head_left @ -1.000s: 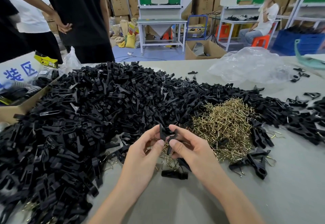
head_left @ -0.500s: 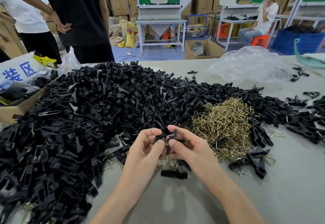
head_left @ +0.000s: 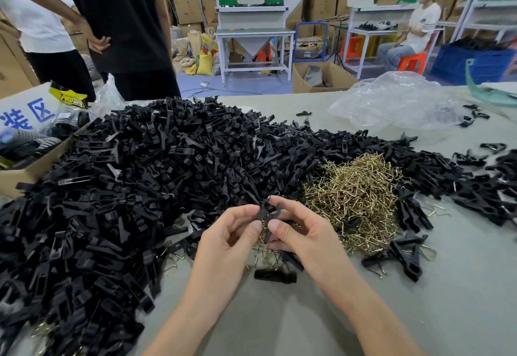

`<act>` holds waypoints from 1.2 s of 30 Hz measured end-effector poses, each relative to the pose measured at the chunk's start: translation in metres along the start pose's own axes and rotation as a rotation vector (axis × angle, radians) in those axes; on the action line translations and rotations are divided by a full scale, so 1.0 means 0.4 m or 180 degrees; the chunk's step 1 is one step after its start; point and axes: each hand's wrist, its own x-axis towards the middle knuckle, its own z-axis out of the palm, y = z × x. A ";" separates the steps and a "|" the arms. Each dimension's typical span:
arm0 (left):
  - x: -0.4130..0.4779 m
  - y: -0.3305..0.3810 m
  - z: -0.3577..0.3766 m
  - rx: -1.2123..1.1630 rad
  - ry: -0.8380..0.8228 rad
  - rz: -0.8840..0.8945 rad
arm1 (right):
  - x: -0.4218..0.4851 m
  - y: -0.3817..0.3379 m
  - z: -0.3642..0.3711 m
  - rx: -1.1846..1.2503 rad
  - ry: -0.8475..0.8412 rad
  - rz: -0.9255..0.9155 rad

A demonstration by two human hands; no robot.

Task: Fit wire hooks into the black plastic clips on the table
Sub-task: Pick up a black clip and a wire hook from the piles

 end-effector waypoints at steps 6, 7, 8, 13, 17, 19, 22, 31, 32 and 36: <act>-0.001 -0.001 -0.003 0.0092 -0.0001 0.0080 | -0.004 -0.008 0.001 -0.0051 0.0012 0.0003; -0.002 -0.003 -0.003 0.0137 -0.0009 0.0104 | -0.005 -0.009 0.002 -0.0053 0.0009 0.0007; -0.003 -0.004 -0.003 0.0176 -0.0022 0.0125 | -0.005 -0.010 0.002 -0.0056 0.0003 0.0004; -0.006 -0.007 -0.002 0.0344 -0.0010 0.0193 | -0.010 -0.016 0.003 -0.0057 0.0034 -0.0010; -0.015 -0.005 0.005 0.0739 0.0061 0.0433 | -0.009 -0.019 0.000 0.0084 0.0114 0.0018; -0.015 -0.003 0.003 0.0810 0.0068 0.0555 | -0.009 -0.023 0.000 0.0150 0.0075 0.0030; -0.013 -0.001 0.000 0.0820 -0.0069 0.0554 | -0.013 -0.029 -0.002 0.0289 0.0051 0.0055; 0.012 -0.038 -0.069 0.2408 0.0087 0.0616 | -0.004 -0.032 -0.014 0.0497 0.0418 -0.0026; 0.014 -0.046 -0.075 0.2847 -0.0037 0.0659 | -0.004 -0.034 -0.016 0.0504 0.0481 -0.0018; 0.009 -0.066 -0.065 0.3792 -0.0267 0.0818 | -0.002 -0.036 -0.014 0.0467 0.0561 0.0025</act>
